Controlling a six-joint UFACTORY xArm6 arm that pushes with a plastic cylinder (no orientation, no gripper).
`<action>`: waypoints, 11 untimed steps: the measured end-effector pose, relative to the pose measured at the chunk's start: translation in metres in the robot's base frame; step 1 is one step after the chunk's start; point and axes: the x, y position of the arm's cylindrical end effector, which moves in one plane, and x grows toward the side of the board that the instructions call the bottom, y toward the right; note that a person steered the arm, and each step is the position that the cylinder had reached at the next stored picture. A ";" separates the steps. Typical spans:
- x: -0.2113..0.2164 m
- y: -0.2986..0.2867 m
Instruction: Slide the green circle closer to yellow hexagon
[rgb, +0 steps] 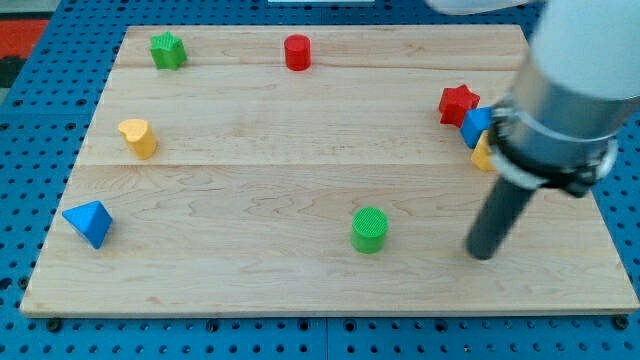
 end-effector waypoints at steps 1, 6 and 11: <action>-0.010 -0.077; -0.094 -0.142; -0.126 -0.003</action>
